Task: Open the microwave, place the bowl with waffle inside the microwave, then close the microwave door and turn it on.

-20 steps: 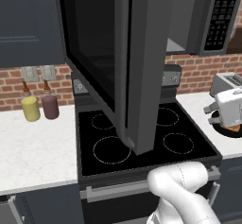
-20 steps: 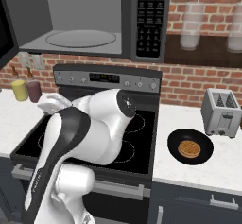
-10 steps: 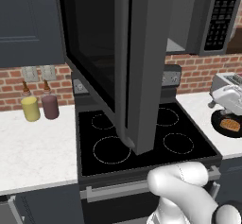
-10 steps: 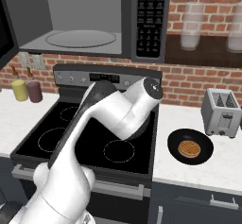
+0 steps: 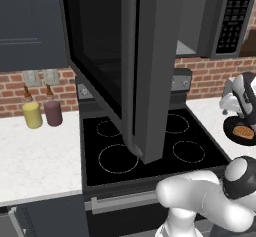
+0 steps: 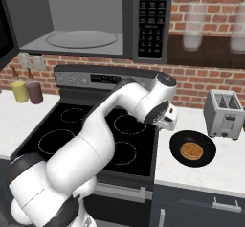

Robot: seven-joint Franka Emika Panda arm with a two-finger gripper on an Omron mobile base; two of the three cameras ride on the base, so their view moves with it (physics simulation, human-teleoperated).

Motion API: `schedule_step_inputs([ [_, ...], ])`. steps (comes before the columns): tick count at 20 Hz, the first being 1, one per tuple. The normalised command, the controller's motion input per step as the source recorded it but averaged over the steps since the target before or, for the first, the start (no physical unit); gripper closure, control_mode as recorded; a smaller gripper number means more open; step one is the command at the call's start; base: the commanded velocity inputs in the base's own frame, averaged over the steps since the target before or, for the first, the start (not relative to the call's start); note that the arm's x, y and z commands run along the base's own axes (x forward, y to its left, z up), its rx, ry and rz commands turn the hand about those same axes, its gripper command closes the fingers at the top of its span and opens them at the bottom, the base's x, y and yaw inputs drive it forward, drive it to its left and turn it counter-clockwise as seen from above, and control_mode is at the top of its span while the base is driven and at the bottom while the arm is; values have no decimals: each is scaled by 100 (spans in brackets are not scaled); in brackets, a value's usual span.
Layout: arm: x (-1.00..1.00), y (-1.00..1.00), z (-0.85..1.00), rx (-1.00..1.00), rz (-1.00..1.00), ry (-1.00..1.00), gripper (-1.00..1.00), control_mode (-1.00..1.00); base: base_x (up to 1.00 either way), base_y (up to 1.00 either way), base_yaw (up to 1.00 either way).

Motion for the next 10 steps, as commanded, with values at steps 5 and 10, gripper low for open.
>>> schedule_step_inputs([
  [5,68,-55,-70,-22,-14,7,-100,-100,0,0,0],
  [10,23,-10,-35,-3,-6,10,-100,-100,0,0,0],
])
